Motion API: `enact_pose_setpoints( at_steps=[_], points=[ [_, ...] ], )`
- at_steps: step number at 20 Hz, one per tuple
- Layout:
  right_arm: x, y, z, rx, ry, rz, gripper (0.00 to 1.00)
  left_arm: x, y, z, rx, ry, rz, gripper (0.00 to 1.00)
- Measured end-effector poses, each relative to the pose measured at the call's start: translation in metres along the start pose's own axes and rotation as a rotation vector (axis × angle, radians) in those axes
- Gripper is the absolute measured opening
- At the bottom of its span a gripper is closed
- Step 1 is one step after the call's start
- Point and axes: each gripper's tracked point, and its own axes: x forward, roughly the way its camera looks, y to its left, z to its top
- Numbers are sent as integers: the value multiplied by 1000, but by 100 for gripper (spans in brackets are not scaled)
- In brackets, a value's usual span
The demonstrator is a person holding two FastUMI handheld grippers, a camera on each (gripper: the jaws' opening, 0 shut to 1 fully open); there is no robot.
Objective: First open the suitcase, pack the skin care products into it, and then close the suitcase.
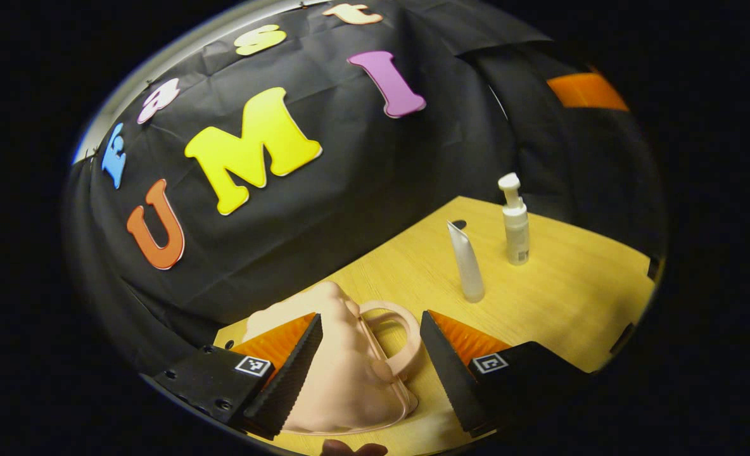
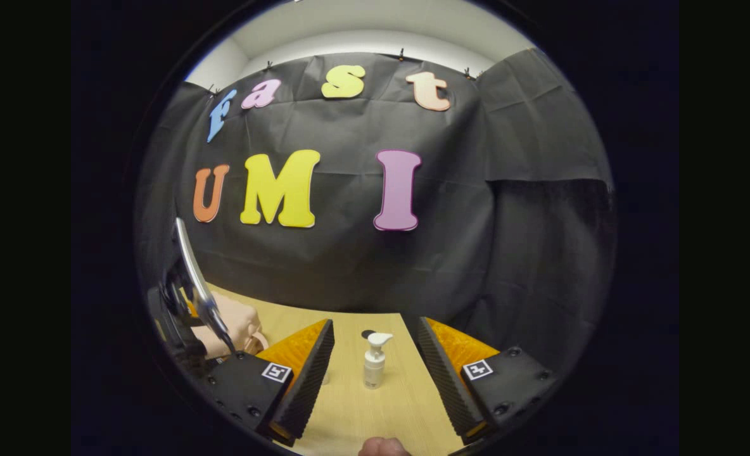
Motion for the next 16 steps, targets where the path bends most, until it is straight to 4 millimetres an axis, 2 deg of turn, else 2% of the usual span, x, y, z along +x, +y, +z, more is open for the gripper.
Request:
enact_pose_setpoints(
  at_steps=[3, 8, 13, 14, 15, 16],
  points=[
    [5, -13, -19, 13, 34, -10, 80, 16, -19, -15, 112, 45, -16, 99],
    [14, -36, -37, 38, 68, -30, 80, 40, -18, -43, 285, 150, -16, 96],
    [20, -41, -47, 59, 88, -18, 77, 57, -9, -58, 348, 235, 2, 84],
    [20, -40, -47, 62, 89, -12, 77, 59, -7, -60, 356, 247, 4, 79],
    [20, -39, -49, 61, 90, -7, 79, 60, -6, -64, 363, 264, 10, 69],
    [20, -37, -49, 64, 92, -1, 80, 62, -5, -68, 363, 289, 9, 66]
  ],
)
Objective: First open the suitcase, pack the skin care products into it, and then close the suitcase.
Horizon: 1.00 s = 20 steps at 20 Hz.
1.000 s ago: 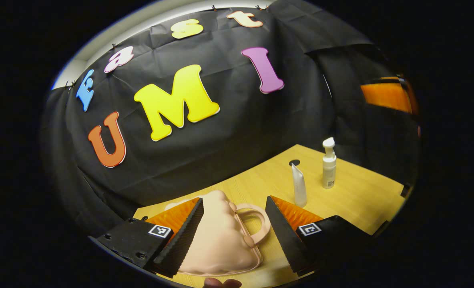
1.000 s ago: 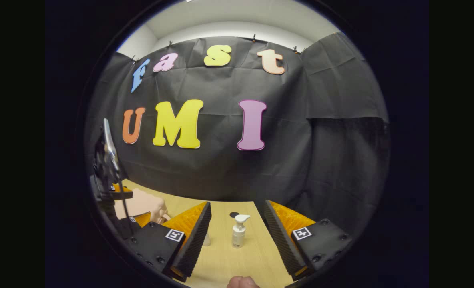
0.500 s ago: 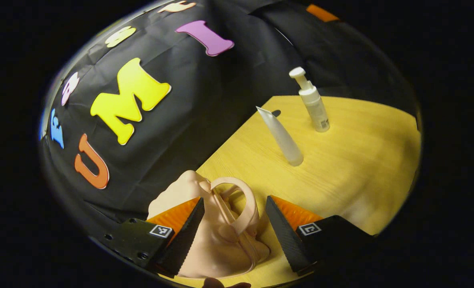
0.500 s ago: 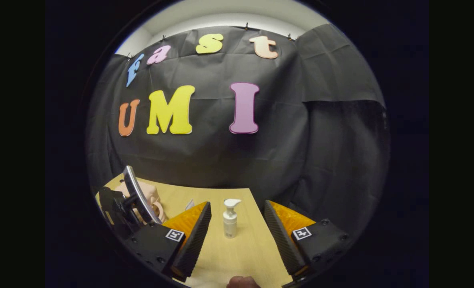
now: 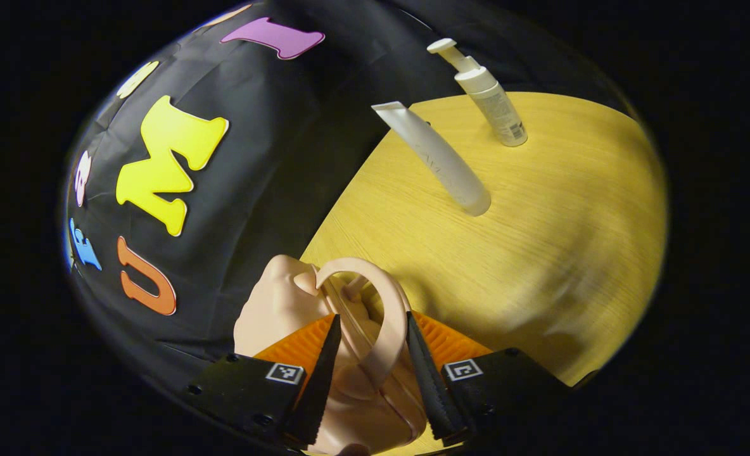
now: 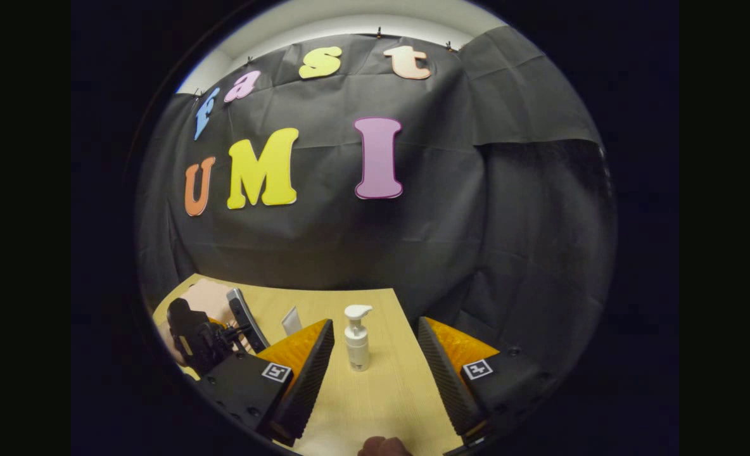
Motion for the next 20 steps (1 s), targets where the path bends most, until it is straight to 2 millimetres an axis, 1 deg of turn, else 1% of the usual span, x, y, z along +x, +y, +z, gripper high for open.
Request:
enact_pose_setpoints(
  at_steps=[1, 2, 3, 4, 5, 6, 7, 10, 11, 13, 15, 17, 19, 20],
  points=[
    [0, 3, -1, 1, 2, 11, 80, 2, -4, -5, -7, 22, -12, 59],
    [0, 7, 1, 2, -2, 25, 77, 2, -7, -8, -12, 38, -17, 55],
    [-2, 12, 2, 0, -10, 41, 79, 4, -10, -8, -6, 50, -20, 44],
    [-2, 17, 4, -6, -17, 56, 77, 3, -10, -9, 2, 59, -19, 41],
    [-2, 21, 4, -10, -20, 68, 79, 2, -10, -10, 9, 67, -13, 37],
    [-3, 24, 5, -12, -23, 79, 77, 2, -9, -11, 16, 76, -10, 35],
    [-2, 27, 5, -11, -23, 84, 79, 3, -8, -11, 23, 82, -8, 33],
    [-6, 30, 11, -18, -42, 80, 79, -2, -4, -7, 11, 72, 5, 26],
    [-7, 29, 13, -21, -50, 76, 80, -5, 0, -4, 3, 56, 19, 20],
    [-10, 28, 17, -20, -60, 68, 79, -11, 11, -2, -16, 38, 52, 12],
    [-13, 29, 21, -16, -65, 60, 80, -20, 22, -2, -58, 18, 67, 9],
    [-16, 35, 27, -15, -74, 58, 80, -30, 34, 3, -114, -10, 75, 6],
    [-20, 43, 35, -24, -89, 63, 80, -43, 53, 7, -165, -40, 99, 5],
    [-22, 49, 40, -31, -99, 68, 80, -50, 67, 9, -203, -60, 107, 4]
  ],
)
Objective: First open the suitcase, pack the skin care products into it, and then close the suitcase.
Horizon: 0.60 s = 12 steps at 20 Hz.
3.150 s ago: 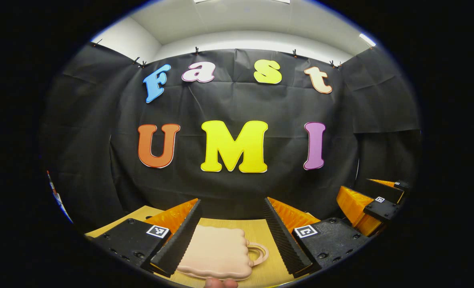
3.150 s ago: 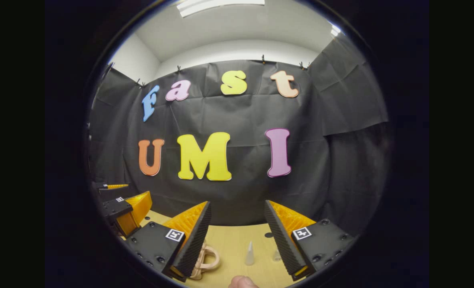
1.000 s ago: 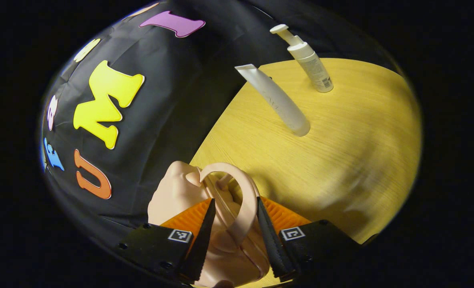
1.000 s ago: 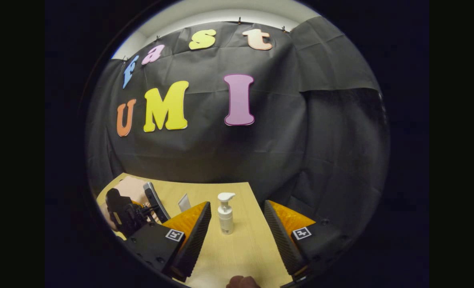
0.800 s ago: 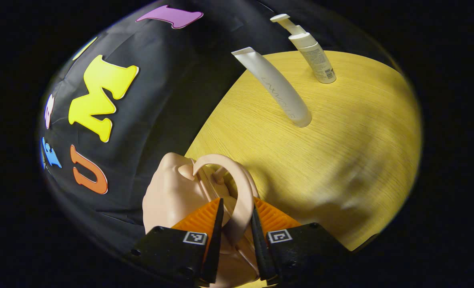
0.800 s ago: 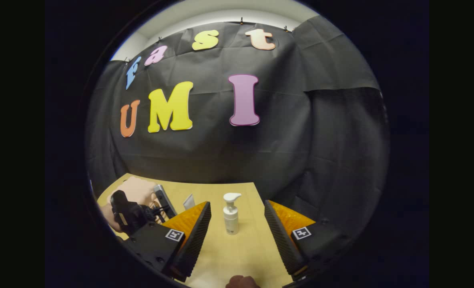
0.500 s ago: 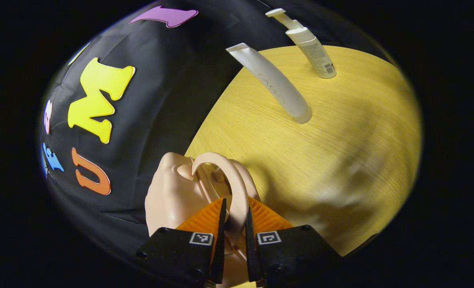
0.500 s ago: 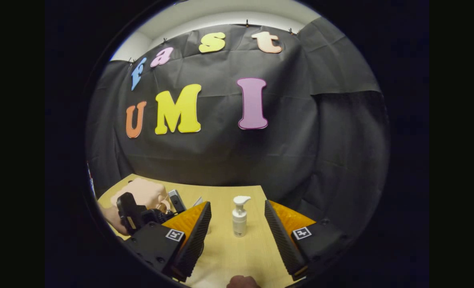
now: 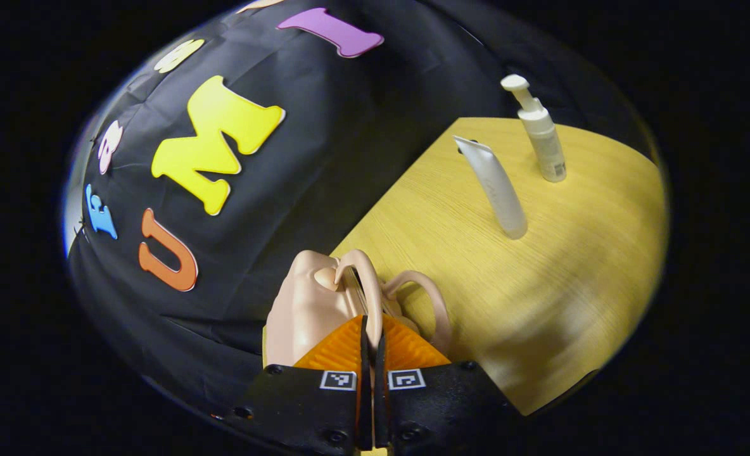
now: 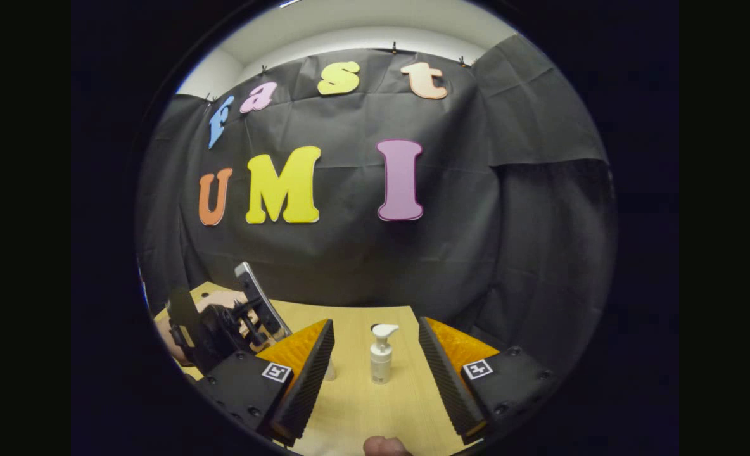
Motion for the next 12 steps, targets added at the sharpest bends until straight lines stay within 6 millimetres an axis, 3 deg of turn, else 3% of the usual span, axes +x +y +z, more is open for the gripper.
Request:
enact_pose_setpoints(
  at_steps=[6, 8, 12],
  points=[
    [-3, 46, 33, -49, -54, 50, 79, -36, 76, 9, -239, -143, 45, 3],
    [-4, 66, 42, -57, -66, 73, 79, -39, 118, -1, -336, -194, 73, 4],
    [-5, 107, 54, -81, -78, 119, 77, -51, 180, -26, -438, -293, 143, 3]
  ],
)
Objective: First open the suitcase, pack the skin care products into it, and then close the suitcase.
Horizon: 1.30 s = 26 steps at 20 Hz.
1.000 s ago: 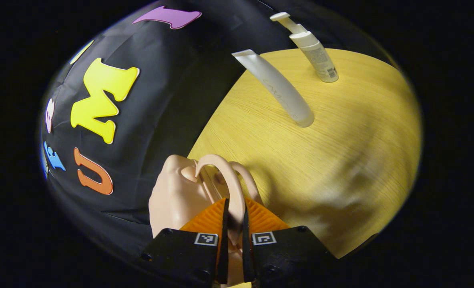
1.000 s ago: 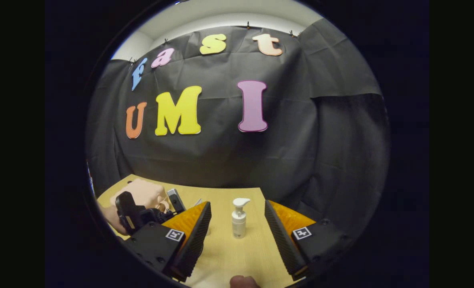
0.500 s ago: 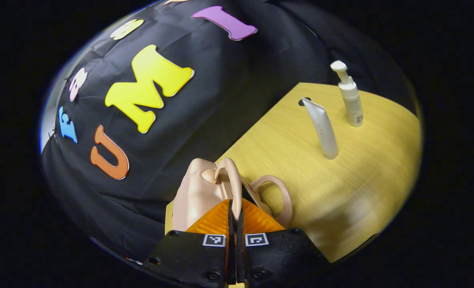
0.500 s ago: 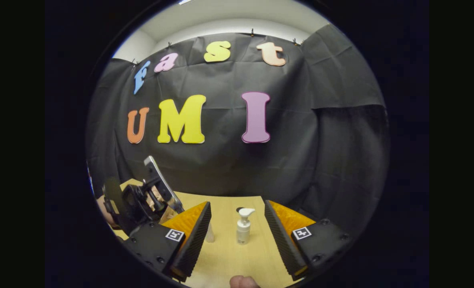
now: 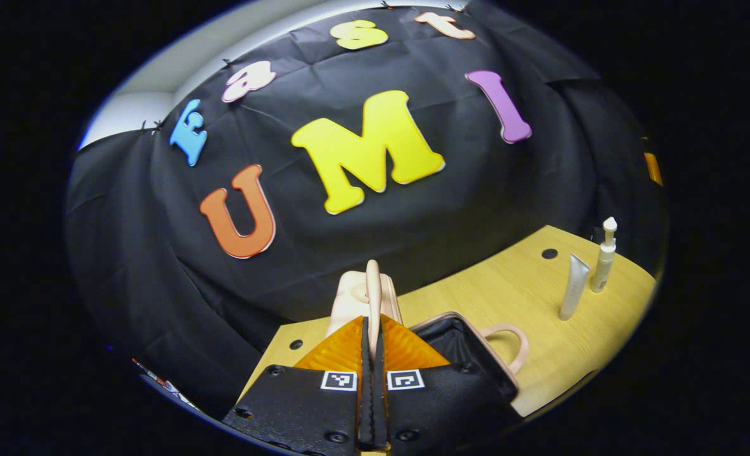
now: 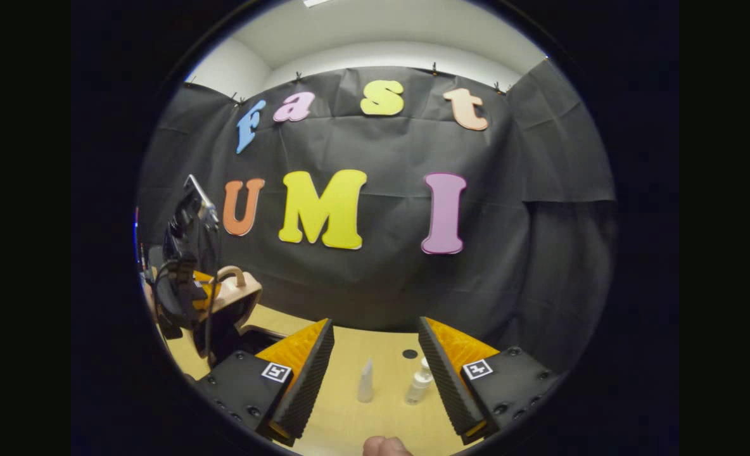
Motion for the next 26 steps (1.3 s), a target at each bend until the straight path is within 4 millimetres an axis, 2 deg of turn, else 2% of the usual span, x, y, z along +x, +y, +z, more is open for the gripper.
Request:
enact_pose_setpoints(
  at_steps=[5, 9, 12, 15, 18, 23, 26],
  points=[
    [1, 46, 12, -51, 2, 52, 79, -2, 77, -23, -82, -38, 84, 3],
    [2, 75, 16, -68, 14, 57, 80, 9, 134, -57, -175, -32, 109, 3],
    [-1, 98, 17, -83, 14, 50, 80, 16, 177, -101, -221, 3, 133, 3],
    [-2, 118, 15, -111, 21, 49, 80, 31, 207, -160, -300, 73, 152, 4],
    [0, 128, 10, -122, 40, 33, 80, 49, 220, -211, -419, 140, 155, 5],
    [-1, 140, -6, -152, 93, 9, 79, 58, 214, -296, -534, 252, 103, 6],
    [-1, 142, -8, -169, 106, 10, 79, 61, 206, -327, -555, 314, 90, 7]
  ],
)
